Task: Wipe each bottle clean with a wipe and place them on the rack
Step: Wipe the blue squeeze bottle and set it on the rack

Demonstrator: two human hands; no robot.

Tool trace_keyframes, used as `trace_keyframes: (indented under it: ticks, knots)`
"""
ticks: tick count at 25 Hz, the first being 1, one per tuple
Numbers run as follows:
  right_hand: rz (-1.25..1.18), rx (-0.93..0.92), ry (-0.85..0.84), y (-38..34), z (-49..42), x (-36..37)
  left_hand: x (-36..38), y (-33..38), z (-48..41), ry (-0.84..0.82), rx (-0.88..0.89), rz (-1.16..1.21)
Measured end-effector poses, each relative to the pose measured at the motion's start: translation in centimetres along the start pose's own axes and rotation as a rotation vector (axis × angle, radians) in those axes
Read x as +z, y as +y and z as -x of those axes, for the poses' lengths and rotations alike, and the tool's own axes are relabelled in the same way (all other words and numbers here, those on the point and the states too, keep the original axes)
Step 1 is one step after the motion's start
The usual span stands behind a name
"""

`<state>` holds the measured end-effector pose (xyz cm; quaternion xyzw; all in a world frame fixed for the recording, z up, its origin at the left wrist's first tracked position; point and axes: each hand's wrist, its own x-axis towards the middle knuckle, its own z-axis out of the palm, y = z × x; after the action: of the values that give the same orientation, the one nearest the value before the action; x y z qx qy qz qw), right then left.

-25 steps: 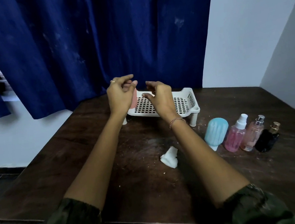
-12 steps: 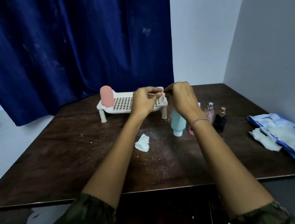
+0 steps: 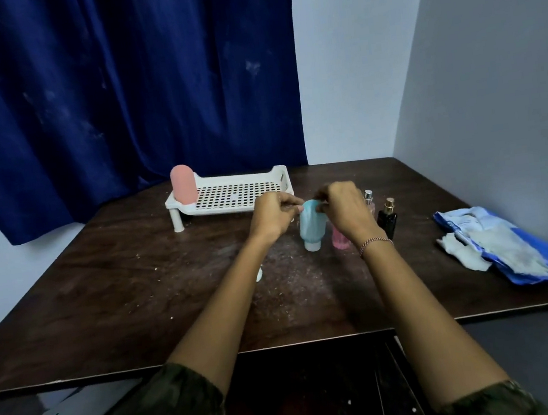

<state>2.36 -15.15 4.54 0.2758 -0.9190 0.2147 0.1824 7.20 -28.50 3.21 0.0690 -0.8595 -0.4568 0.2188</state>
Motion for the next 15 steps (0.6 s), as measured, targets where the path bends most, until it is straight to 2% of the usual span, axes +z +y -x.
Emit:
trace_keyframes:
  ticks: [4, 7, 10, 15]
  knots:
    - [-0.011, -0.022, 0.008, -1.5, -0.5, 0.5, -1.2, -1.3, 0.1, 0.059, -0.010, 0.087]
    - [-0.209, -0.026, 0.020, -3.1, -1.3, 1.0, -3.8, -2.5, 0.3, 0.087, 0.061, 0.142]
    - [-0.403, -0.049, -0.034, -5.2, -2.0, 1.6, -6.3, -4.0, 0.5, 0.045, 0.097, 0.290]
    - [-0.557, -0.077, -0.103, -8.7, -2.5, 3.6, -8.3, -6.2, 0.6, -0.010, 0.026, 0.479]
